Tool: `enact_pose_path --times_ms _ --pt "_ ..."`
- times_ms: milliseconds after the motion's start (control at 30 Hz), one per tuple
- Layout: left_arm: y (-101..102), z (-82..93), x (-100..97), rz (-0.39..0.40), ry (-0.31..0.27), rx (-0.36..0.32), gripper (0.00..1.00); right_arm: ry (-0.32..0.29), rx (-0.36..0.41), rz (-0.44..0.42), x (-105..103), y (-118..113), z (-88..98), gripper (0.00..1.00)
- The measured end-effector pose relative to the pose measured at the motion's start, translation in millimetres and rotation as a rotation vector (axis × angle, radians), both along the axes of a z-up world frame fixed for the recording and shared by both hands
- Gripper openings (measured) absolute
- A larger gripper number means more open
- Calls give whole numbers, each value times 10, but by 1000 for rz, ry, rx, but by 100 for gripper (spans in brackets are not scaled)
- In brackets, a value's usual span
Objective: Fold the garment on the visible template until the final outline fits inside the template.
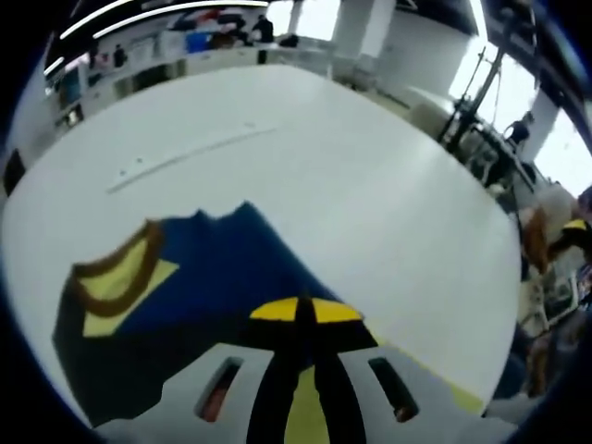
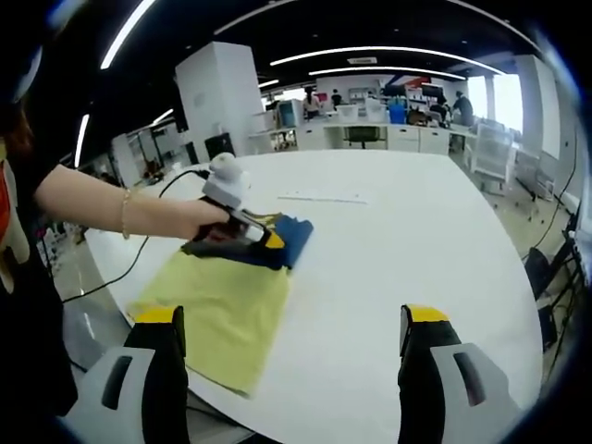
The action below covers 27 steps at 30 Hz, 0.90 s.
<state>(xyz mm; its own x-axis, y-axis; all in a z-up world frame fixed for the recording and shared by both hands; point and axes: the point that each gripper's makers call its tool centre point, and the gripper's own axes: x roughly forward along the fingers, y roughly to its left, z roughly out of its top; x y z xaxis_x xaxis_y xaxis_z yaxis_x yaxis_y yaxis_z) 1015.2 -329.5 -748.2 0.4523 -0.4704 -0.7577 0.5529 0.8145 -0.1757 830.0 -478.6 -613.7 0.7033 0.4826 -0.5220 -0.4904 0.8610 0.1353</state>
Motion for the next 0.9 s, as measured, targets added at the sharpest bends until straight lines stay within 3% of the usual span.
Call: enact_pose_path --times_ms 600,900 --pt "-2 -251 -95 3 26 20 0 12 -1 -19 -53 -60 -46 96" --pt "-5 -269 -91 -4 21 17 0 12 -1 -18 -48 -47 -46 96"
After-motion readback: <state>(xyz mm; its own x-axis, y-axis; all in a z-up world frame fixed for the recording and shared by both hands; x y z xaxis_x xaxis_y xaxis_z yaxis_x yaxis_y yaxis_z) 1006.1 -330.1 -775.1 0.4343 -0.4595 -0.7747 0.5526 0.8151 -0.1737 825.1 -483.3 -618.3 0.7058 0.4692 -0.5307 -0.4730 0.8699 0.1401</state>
